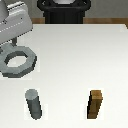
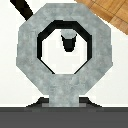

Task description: Put the loop with the handle onto the peg.

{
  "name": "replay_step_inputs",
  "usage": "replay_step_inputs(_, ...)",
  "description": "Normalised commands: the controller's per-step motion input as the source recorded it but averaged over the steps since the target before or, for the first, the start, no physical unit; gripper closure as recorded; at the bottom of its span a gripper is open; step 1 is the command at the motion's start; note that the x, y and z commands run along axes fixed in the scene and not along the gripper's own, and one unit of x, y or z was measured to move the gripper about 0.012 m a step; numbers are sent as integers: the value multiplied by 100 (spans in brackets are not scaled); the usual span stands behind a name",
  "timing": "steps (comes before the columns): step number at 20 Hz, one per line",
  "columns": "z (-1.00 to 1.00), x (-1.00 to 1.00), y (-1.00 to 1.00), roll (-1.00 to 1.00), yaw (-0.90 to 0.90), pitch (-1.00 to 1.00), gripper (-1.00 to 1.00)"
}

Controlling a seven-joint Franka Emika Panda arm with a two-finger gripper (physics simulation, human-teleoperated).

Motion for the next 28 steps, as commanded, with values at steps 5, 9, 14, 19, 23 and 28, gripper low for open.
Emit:
replay_step_inputs(5,20,0,70,0,0,0,100)
replay_step_inputs(9,0,25,50,0,0,0,100)
replay_step_inputs(14,0,100,0,0,0,0,100)
replay_step_inputs(19,-20,20,-7,0,0,0,100)
replay_step_inputs(23,-50,0,-12,0,0,0,100)
replay_step_inputs(28,-20,0,-20,0,0,0,100)
